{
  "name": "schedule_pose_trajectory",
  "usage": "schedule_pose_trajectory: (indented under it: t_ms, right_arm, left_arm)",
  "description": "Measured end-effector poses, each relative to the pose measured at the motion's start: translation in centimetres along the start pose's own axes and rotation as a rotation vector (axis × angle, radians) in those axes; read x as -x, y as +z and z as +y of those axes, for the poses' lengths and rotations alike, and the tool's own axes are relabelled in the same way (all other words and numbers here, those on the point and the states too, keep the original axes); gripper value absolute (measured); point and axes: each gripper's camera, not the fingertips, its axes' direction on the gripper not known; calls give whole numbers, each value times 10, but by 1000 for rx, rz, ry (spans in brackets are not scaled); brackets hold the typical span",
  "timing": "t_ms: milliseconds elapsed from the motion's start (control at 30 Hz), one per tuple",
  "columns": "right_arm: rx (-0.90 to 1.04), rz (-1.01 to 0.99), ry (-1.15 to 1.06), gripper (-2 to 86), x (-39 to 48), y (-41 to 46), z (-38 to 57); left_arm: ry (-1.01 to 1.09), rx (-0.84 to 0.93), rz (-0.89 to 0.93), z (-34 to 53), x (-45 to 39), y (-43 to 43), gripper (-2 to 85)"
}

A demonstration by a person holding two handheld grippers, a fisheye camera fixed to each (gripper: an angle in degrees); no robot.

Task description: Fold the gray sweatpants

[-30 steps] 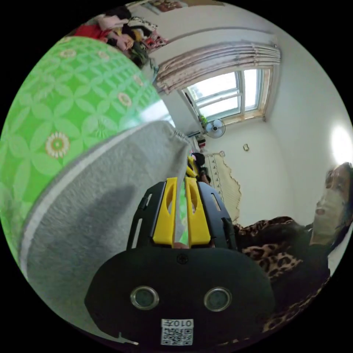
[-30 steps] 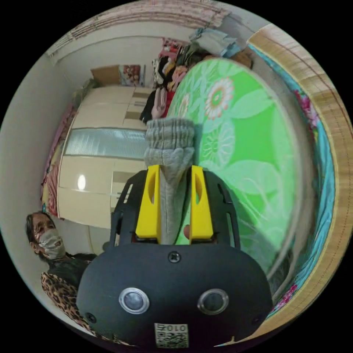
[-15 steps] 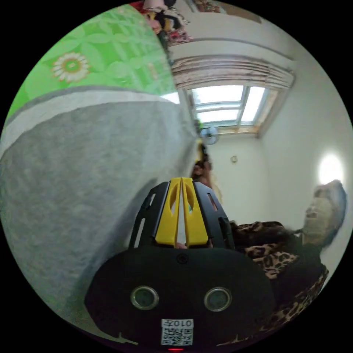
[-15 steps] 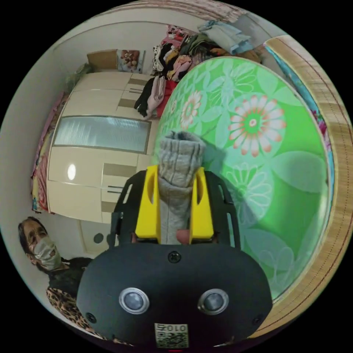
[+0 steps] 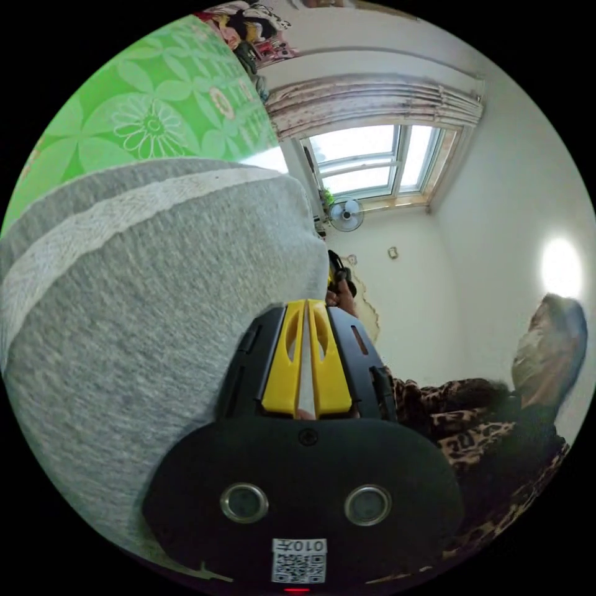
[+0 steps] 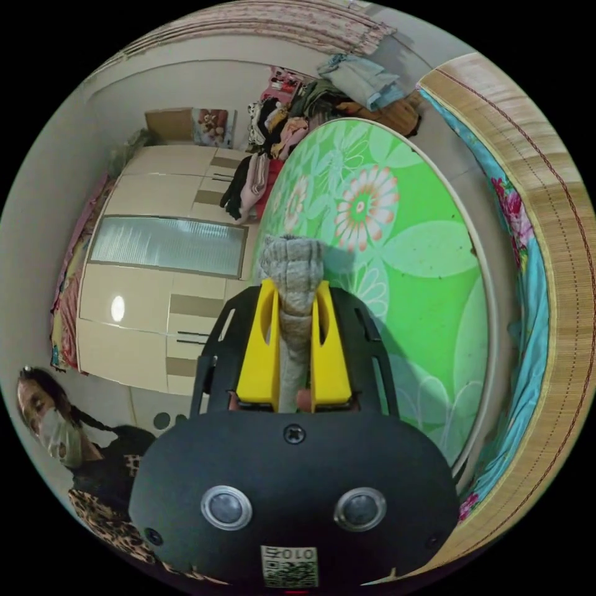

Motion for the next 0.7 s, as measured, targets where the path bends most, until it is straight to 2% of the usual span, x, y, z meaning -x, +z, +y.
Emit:
schedule_pose_trajectory:
  t_ms: [100,200,267,367,467,600,700]
  right_arm:
    - [-40,-18,-14,87,2,0,12]
    - [-43,25,-27,88,9,3,18]
    - [-44,21,-27,88,9,4,22]
    - [-48,30,-28,88,11,9,30]
    - [-48,30,-29,88,11,16,38]
    - [-37,-5,-27,88,8,29,48]
    - [-15,-37,-16,85,5,40,56]
  left_arm:
    - [-1,-24,-19,4,2,-3,-1]
    - [56,45,-170,5,-12,5,-1]
    - [222,140,-387,11,-41,27,-1]
    - [285,168,-483,16,-54,34,-2]
    - [254,191,-366,14,-41,26,-2]
    - [186,177,-305,11,-30,15,-1]
    - [87,99,-135,12,-19,-9,-1]
